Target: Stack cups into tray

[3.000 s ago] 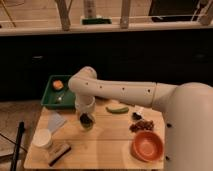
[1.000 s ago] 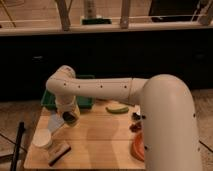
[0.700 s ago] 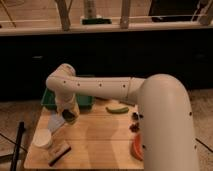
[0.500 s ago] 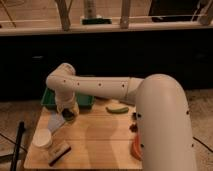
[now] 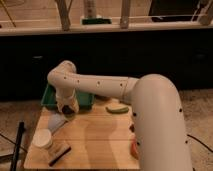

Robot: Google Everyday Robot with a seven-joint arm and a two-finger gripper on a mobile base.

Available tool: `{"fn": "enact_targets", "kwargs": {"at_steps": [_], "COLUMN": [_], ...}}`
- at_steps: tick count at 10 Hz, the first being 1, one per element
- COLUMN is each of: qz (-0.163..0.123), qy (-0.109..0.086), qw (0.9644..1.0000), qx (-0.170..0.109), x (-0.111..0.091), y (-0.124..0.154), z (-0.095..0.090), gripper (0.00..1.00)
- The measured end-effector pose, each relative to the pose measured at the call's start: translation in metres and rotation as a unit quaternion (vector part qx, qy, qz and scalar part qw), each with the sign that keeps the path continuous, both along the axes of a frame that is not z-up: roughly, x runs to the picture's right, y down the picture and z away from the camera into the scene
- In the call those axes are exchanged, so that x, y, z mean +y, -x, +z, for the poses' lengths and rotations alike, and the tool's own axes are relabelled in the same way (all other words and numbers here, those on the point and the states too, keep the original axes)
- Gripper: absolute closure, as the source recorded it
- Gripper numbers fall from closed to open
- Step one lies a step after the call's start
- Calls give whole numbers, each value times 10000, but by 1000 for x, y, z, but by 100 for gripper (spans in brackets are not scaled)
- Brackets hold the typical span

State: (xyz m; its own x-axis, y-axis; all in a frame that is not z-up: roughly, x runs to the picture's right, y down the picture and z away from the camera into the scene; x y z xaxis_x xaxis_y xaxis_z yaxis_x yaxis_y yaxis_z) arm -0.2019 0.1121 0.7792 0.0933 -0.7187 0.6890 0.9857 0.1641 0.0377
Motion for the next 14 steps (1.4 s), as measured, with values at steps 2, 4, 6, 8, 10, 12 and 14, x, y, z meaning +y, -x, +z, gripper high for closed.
{"fn": "enact_targets", "kwargs": {"at_steps": [2,4,6,8,10,12,14], "qz": [-51,-96,-126,-149,-174,-215,-217], "qy": [-95,-157,-235,-293,-366,-457,-528], "qw": [9999,9998,9996,9994,9990,9985,9981], "qx": [26,99,126,141,178,194,247], "x": [-7,-17,-30,-42,-55,-68,-77], "y": [6,6,9,11,12,18,17], "z": [-8,-9,-9,-10,-14,-21,-23], "gripper": [100,100,100,100,100,100,100]}}
